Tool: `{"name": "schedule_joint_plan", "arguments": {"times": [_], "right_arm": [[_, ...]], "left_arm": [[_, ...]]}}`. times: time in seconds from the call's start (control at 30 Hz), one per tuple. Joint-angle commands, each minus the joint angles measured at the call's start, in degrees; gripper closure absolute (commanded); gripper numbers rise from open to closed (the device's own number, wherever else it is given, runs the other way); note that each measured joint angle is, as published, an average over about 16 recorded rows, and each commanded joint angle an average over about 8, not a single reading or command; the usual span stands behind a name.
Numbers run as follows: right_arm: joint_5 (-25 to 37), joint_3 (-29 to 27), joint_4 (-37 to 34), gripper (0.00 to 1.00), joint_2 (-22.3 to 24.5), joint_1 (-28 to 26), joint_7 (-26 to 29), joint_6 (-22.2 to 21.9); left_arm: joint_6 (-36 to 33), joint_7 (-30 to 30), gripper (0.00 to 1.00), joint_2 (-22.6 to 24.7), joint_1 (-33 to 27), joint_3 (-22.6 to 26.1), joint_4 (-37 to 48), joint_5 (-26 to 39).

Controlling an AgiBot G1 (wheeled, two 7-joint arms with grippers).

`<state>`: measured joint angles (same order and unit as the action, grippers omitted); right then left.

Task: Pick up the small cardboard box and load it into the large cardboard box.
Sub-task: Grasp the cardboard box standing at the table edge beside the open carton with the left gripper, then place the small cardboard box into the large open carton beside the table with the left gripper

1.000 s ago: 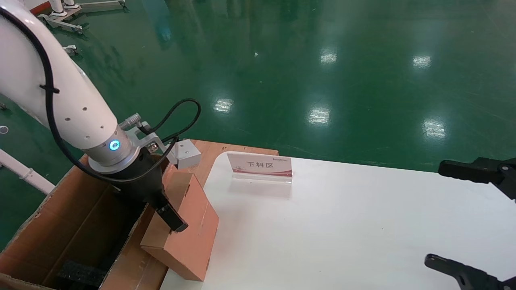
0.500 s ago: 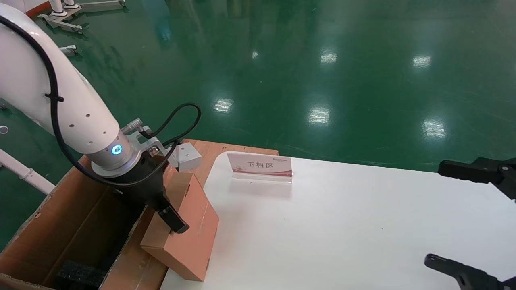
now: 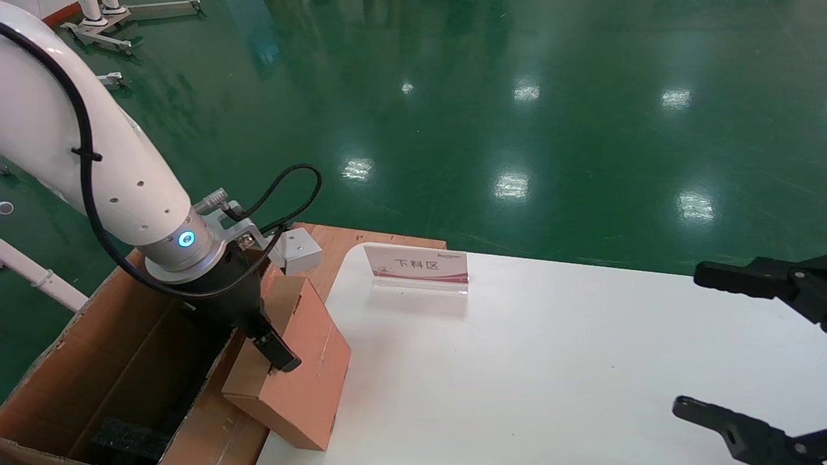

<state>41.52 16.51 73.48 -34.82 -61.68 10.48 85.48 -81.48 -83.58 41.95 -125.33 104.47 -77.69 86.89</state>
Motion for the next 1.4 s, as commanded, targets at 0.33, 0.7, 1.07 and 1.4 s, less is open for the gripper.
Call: {"name": "schedule_joint_plan", "arguments": {"times": [0.33,0.7,1.07,1.4], "right_arm": [[0.00,0.00,0.00,1.00,0.00,0.00,0.00,0.00],[0.00,0.00,0.00,1.00,0.00,0.00,0.00,0.01],[0.00,0.00,-0.01,1.00,0.00,0.00,0.00,0.01],[-0.02,0.04,-0.05,1.00,0.00,-0.03,-0.03,0.02]], "left_arm": [[-0.13,-0.05,1.00,0.04,-0.06,0.00,0.00,0.08],[-0.18,-0.09,1.00,0.08,-0.09,0.01,0.00,0.08],[0.00,0.21,1.00,0.16,-0.13,-0.25,0.67,-0.47],[-0.57,0.90,1.00,-1.18,-3.73,-3.46,1.99,-5.46]]}}
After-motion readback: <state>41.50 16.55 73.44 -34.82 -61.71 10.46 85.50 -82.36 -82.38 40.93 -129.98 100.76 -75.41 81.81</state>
